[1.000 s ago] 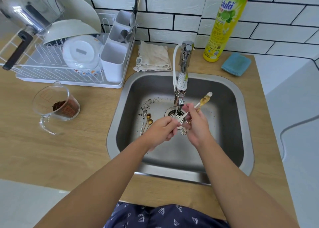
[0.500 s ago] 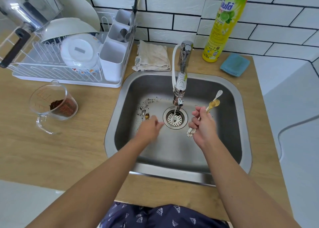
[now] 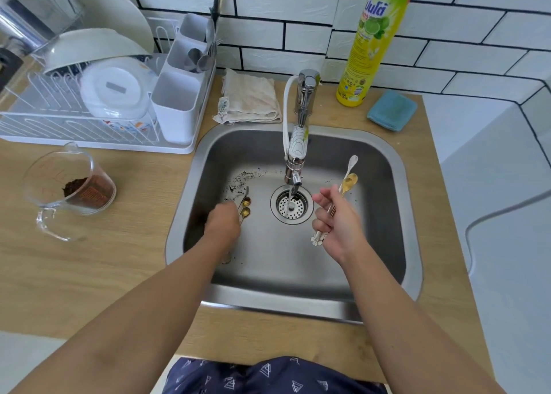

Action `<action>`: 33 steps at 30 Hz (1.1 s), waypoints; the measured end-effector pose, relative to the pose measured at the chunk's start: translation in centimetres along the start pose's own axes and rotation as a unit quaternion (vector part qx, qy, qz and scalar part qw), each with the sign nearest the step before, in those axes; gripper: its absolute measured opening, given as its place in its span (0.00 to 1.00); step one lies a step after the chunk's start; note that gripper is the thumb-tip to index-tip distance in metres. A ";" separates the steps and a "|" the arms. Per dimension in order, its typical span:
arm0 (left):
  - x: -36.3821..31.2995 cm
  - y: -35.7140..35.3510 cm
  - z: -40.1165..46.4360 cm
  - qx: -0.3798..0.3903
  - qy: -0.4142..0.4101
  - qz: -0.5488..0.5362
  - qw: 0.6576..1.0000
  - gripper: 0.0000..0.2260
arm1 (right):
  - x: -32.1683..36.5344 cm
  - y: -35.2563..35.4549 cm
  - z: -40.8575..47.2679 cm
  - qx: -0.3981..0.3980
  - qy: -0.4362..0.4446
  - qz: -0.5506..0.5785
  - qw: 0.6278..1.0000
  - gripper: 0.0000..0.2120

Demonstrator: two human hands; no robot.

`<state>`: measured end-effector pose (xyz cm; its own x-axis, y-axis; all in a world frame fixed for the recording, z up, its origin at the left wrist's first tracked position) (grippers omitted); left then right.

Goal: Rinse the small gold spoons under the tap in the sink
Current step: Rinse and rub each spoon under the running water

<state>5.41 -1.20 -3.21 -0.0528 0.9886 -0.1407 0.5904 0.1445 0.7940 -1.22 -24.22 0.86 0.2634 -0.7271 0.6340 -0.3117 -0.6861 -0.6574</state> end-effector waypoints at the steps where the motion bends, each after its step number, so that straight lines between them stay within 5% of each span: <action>1: -0.3 0.3 -0.4 -0.009 -0.012 -0.010 1.000 0.11 | -0.1 0.1 0.1 -0.005 -0.002 -0.002 1.000 0.12; 5: -2.2 0.1 -2.5 0.018 -0.090 -0.154 0.984 0.08 | -0.9 0.2 0.2 -0.033 -0.012 -0.044 0.998 0.09; 9: -4.2 -1.5 -5.4 0.136 -0.121 -0.470 0.864 0.03 | -1.8 0.2 0.0 -0.060 -0.032 -0.126 0.990 0.05; 15: -5.5 -1.0 -6.7 0.156 -0.158 -0.548 0.806 0.02 | -2.9 0.0 0.2 -0.049 -0.049 -0.224 0.972 0.05; 23: -4.9 -0.7 -7.1 0.163 -0.162 -0.539 0.810 0.04 | -3.4 -1.9 0.9 0.013 -0.047 -0.278 0.959 0.17; 30: -4.9 -1.2 -7.9 0.180 -0.187 -0.506 0.822 0.03 | -1.5 -2.8 2.3 -0.049 0.010 -0.339 0.939 0.05; 33: -4.7 -1.1 -8.0 0.180 -0.184 -0.524 0.812 0.03 | -1.3 -3.0 2.2 0.017 -0.034 -0.374 0.927 0.07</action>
<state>-1.46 -5.69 1.34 -0.4724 0.2423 -0.8474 0.5778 0.8112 -0.0902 1.35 -21.32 1.13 0.4512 -0.0479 0.8912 0.0092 -0.9983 -0.0583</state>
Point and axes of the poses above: each hand's wrist, its own z-axis towards the middle knuckle, its own y-axis out of the back of the hand, x = y × z, the point moved 3 cm from there along z, towards the middle knuckle, and after that the axes turned 15 degrees about x, right-handed, at the moved point
